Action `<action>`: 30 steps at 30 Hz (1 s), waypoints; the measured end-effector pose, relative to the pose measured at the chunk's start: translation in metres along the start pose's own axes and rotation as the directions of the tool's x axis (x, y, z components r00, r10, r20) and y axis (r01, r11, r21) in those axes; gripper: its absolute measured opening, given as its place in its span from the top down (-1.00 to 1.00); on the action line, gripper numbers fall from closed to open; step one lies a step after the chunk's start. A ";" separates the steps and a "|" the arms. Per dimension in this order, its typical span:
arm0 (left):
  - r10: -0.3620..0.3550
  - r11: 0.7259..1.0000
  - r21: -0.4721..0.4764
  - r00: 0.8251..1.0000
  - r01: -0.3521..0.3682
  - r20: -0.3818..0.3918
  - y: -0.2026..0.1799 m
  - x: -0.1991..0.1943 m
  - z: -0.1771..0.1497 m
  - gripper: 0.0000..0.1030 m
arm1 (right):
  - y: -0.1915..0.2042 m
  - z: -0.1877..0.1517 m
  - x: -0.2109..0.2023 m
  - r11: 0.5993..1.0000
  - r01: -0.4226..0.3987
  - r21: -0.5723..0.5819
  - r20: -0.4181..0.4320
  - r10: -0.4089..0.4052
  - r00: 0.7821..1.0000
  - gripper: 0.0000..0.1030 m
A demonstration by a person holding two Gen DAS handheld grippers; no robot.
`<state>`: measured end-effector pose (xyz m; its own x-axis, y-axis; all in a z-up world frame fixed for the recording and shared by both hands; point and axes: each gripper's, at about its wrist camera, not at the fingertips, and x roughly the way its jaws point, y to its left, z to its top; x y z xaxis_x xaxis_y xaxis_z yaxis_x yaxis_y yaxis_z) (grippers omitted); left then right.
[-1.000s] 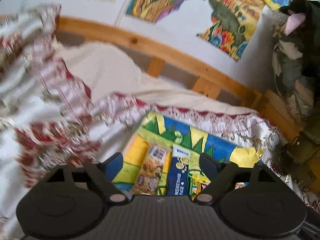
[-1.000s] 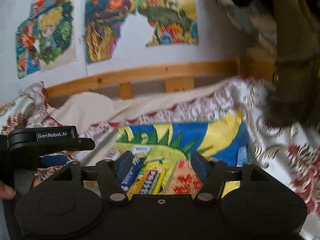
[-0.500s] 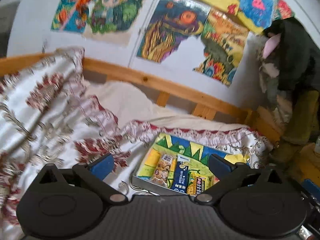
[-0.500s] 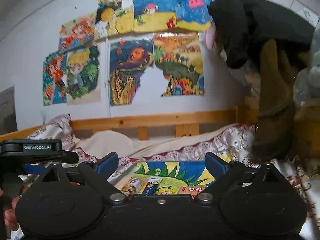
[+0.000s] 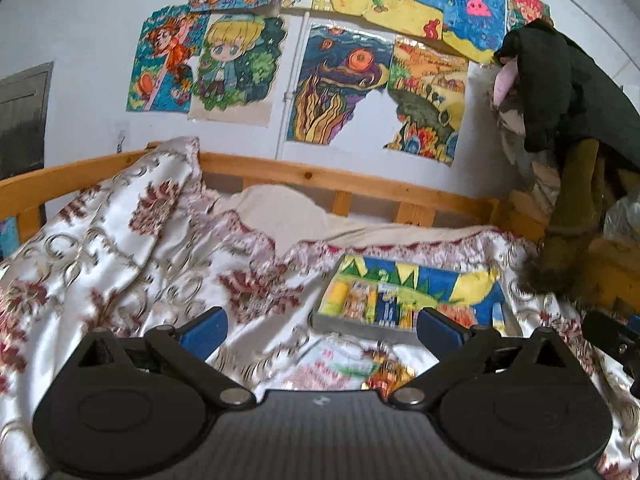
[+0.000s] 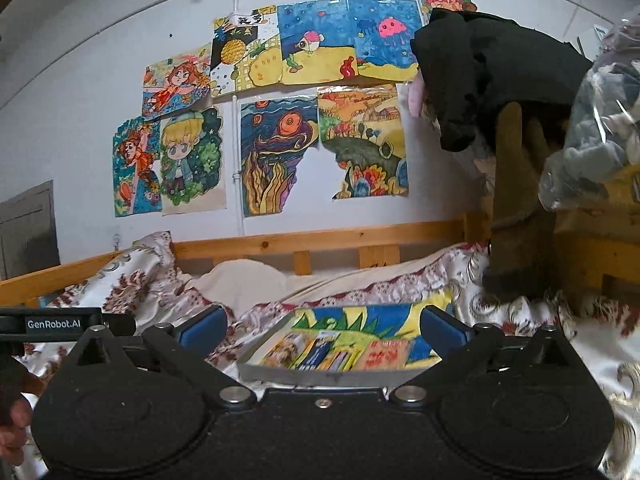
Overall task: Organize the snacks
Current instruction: 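Raise both open tools away from the tray, then move left tool to white spicy snack bag while right tool approaches orange mesh bag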
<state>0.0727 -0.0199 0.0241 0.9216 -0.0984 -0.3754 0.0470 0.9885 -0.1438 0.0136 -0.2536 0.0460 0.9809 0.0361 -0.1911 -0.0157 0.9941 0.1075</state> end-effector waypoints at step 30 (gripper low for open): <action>0.155 0.984 0.122 0.962 -0.130 -0.224 0.006 -0.027 -0.039 -0.99 | 0.009 -0.032 -0.006 0.993 0.093 0.066 -0.380 -0.062 0.923 -0.99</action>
<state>0.0333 -0.0156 -0.0023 0.8079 0.0327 -0.5884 -0.0265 0.9995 0.0193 0.0015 -0.2415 0.0171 0.8328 0.0110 -0.5534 0.0886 0.9843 0.1529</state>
